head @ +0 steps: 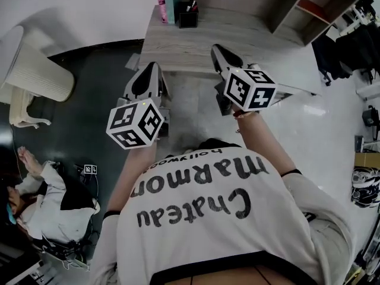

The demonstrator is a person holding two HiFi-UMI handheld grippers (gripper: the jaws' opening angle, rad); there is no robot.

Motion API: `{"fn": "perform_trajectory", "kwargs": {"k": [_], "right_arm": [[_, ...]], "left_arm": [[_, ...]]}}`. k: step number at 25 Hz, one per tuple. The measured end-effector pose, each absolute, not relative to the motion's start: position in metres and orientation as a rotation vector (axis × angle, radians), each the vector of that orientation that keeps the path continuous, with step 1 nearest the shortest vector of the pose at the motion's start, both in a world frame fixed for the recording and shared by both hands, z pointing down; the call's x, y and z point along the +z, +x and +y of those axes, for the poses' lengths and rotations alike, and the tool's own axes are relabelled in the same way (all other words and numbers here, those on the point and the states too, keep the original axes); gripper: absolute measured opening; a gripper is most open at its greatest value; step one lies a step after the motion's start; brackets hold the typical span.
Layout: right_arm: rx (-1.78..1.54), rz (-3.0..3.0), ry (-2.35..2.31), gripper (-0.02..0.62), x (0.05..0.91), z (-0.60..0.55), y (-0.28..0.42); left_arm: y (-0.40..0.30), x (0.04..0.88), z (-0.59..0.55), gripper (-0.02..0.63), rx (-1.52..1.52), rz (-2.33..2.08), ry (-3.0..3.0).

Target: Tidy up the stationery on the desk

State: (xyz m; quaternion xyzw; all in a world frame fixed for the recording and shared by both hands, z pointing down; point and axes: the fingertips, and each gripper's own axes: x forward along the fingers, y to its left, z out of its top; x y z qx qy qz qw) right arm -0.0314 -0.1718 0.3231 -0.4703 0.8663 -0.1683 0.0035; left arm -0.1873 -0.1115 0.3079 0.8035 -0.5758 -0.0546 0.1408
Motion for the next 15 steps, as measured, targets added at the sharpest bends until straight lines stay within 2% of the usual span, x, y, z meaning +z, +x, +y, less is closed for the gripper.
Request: {"fn": "perform_trajectory", "kwargs": {"k": [15], "right_arm": [[-0.431, 2.797, -1.490, 0.011, 0.319, -0.130, 0.036]], "left_arm": [[-0.113, 0.304, -0.067, 0.017, -0.171, -1.704, 2.294]]}}
